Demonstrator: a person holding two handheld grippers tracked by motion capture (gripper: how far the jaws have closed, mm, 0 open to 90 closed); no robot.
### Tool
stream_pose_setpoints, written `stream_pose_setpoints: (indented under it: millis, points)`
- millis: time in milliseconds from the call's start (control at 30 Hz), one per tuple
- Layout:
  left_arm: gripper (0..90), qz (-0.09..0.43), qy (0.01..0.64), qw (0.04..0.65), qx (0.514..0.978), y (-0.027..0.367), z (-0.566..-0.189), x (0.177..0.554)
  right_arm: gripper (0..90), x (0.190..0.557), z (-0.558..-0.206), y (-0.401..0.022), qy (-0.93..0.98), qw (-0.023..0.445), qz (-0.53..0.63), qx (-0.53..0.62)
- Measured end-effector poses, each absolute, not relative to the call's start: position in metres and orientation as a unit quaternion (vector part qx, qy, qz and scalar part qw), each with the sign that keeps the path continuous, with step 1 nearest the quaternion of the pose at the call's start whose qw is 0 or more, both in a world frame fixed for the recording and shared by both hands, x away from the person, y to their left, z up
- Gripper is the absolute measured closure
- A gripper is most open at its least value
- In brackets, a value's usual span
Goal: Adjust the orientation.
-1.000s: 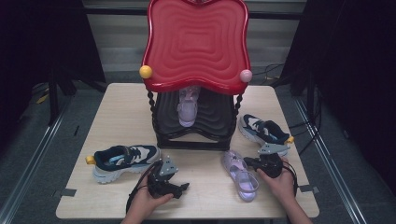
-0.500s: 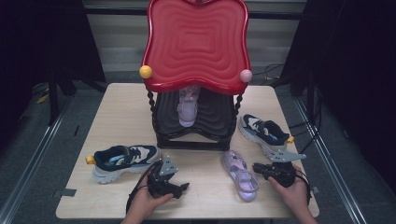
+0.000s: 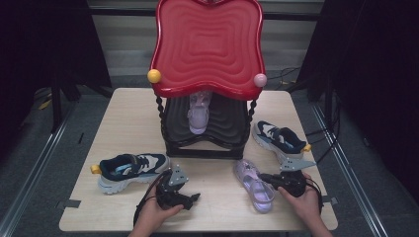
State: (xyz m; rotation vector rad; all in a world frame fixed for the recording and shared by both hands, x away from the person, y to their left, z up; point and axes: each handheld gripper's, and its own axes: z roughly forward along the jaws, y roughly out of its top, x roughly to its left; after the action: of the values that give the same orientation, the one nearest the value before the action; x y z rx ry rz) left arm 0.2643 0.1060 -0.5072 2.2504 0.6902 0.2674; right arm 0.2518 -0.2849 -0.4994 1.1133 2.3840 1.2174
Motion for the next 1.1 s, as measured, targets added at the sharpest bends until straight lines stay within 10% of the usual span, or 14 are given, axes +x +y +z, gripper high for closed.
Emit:
stream_pose_setpoints:
  millis: [1100]
  points:
    - [15.3, 0.105, 0.27, 0.379, 0.879, 0.106, -0.507, 0.265, 73.5, 0.222, -0.493, -0.325, 0.799, 0.13, 0.427, 0.404]
